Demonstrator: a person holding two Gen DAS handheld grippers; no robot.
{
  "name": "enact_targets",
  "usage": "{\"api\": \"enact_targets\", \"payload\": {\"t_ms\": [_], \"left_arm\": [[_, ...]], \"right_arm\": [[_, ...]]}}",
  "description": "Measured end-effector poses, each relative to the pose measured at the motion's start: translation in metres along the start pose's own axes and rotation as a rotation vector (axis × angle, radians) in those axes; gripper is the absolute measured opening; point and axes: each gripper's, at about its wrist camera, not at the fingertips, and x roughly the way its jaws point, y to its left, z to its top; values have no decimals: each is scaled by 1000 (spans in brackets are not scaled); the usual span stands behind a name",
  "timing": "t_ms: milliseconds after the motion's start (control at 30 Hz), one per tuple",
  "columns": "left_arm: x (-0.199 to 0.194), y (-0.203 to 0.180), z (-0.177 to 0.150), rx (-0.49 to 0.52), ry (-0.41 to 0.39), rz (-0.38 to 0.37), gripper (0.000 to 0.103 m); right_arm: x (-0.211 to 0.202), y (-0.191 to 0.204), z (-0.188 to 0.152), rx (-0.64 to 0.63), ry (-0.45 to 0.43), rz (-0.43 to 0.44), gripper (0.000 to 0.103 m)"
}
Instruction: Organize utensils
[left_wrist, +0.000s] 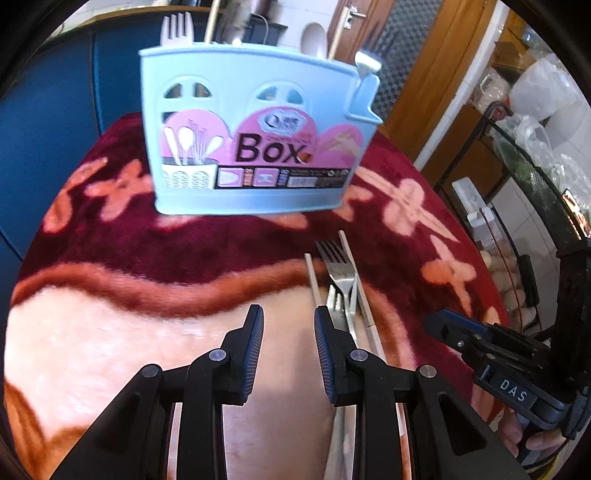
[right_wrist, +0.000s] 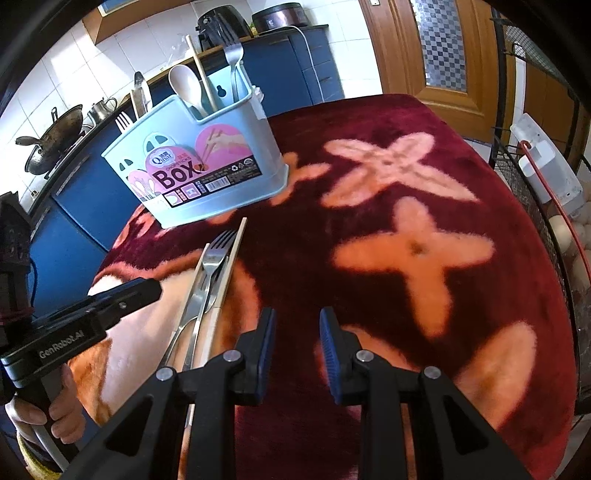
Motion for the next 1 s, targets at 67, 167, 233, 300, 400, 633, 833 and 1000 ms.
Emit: {"api": "enact_targets", "payload": {"t_ms": [67,167,233,300,400,633,833,1000], "left_arm": [[6,-3,1,1,11,-5,29],[16,-7,4,2,27,-6,29],[23,-9,6,3,37,-4,29],[28,-11,9,11,38,6,29],[34,-14,13,32,34,28,29],[44,-19,19,76,39,73,29],[42,-16,17,84,30,74,19],[38,-14,16,72,26,45,7]], "right_arm": [[0,-1,0,0,0,4,28],[0,-3,-1,1,-1,11,28],[0,-4,-1,2,-3,15,28],[0,-5,-1,4,-3,18,28],[0,-6,-1,8,-4,25,28],[0,-8,-1,14,-5,34,28],[1,-8,-1,12,-5,33,28],[3,-6,-1,9,-3,24,28]]}}
